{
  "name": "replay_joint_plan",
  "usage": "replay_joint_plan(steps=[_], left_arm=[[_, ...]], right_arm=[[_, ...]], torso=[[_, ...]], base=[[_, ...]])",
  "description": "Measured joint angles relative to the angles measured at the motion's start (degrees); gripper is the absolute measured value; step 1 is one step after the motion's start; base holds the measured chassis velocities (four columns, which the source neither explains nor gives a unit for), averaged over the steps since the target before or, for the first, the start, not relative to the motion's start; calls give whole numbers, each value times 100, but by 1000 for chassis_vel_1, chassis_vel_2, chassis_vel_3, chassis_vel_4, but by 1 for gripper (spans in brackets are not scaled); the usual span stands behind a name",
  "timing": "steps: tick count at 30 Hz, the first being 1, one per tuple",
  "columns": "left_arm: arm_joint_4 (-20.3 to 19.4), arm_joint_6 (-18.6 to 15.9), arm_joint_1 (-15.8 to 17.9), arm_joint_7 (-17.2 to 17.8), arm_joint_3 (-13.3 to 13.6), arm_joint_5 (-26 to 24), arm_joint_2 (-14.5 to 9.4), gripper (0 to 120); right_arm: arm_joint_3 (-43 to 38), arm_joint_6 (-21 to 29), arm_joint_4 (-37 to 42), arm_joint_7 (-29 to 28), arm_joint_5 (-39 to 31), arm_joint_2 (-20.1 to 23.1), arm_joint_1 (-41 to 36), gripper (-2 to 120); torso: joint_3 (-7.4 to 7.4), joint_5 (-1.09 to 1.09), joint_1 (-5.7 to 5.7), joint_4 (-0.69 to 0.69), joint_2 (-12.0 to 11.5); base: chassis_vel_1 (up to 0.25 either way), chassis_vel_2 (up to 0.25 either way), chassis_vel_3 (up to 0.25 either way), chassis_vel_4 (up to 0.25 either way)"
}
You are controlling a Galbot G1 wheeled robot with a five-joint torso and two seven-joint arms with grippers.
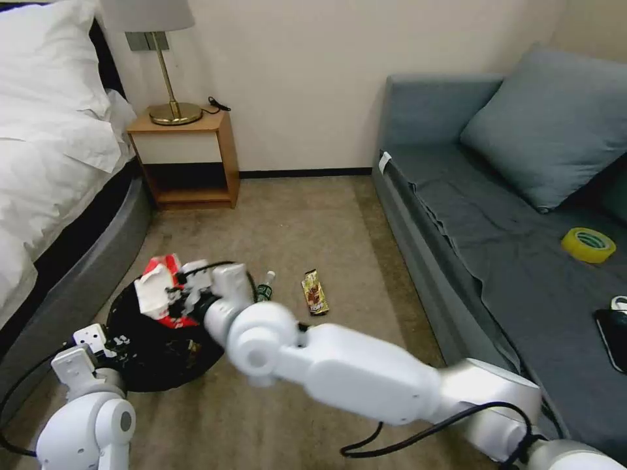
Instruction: Pick up the trash bin, then pick up the garbage on the floor and place it into the trash bin.
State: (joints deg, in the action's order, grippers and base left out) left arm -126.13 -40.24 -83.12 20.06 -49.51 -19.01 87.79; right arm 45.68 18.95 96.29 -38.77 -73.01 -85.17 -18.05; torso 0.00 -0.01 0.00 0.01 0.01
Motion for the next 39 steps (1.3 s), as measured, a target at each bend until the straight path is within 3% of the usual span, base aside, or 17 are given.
replay_joint_plan(steps=[5, 18, 21, 23, 25, 27, 29, 30, 31, 33, 34, 35, 38, 39], left_arm=[[-66, 0, -31, -1, 1, 4, 9, 2], [-89, 0, -24, -3, -32, -15, 9, 2], [-121, -1, -22, -12, -65, -46, -11, 2], [-127, -2, -22, -15, -74, -52, -19, 2], [-153, -3, -30, -37, -102, -82, -40, 2], [-172, -4, -34, -36, -130, -101, -56, 2], [-174, -4, -34, -36, -132, -103, -58, 2], [-184, -5, -40, -44, -148, -135, -82, 2], [-188, -5, -46, -62, -162, -151, -94, 2], [-190, -5, -47, -64, -168, -158, -99, 2], [-201, -5, -51, -58, -205, -187, -118, 2], [-201, -5, -51, -58, -205, -187, -118, 2], [-202, -5, -52, -53, -266, -238, -138, 2], [-202, -5, -52, -53, -266, -238, -138, 2]], right_arm=[[179, 34, -110, 123, 175, 82, 13, 9], [-168, 86, 272, 387, 619, 390, 9, 54], [-760, -221, 547, 1254, 1357, 827, -15, 70], [-844, -286, 573, 1386, 1441, 893, -31, 71], [-1475, -874, 751, 2269, 2128, 1521, -289, 83], [-1980, -1202, 813, 2711, 2898, 2149, -632, 91], [-2042, -1235, 825, 2752, 2987, 2219, -674, 91], [-2742, -1396, 1093, 2866, 3556, 2848, -1175, 98], [-3087, -1367, 1298, 2785, 3630, 3042, -1452, 99], [-3239, -1353, 1386, 2753, 3661, 3106, -1575, 99], [-3948, -1344, 1746, 2598, 3899, 3285, -2117, 100], [-3948, -1344, 1746, 2598, 3899, 3285, -2117, 100], [-5021, -1309, 2508, 1976, 4339, 3403, -3380, 100], [-5021, -1309, 2508, 1976, 4339, 3403, -3380, 100]], torso=[[0, 0, 0, -2, 0], [0, 1, 0, -1, 0], [0, 1, 0, -1, 0], [0, 2, 0, -3, 0], [0, 3, 0, 2, -1], [1, 4, 0, 0, -2], [1, 5, 0, 0, -2], [0, 4, 0, -8, -1], [0, 5, 0, -8, -2], [1, 6, 0, -8, -2], [-1, 4, 0, -3, -1], [-1, 4, 0, -3, -1], [0, 6, 0, -2, -1], [0, 6, 0, -2, -1]], base=[[0, 0, 0, 0], [0, 0, 0, 0], [0, 0, 0, 0], [0, 0, 0, 0], [0, 0, 0, 0], [0, 0, 0, 0], [0, 0, 0, 0], [0, 0, 0, 0], [0, 0, 0, 0], [0, 0, 0, 0], [0, 0, 0, 0], [0, 0, 0, 0], [0, 0, 0, 0], [0, 0, 0, 0]])
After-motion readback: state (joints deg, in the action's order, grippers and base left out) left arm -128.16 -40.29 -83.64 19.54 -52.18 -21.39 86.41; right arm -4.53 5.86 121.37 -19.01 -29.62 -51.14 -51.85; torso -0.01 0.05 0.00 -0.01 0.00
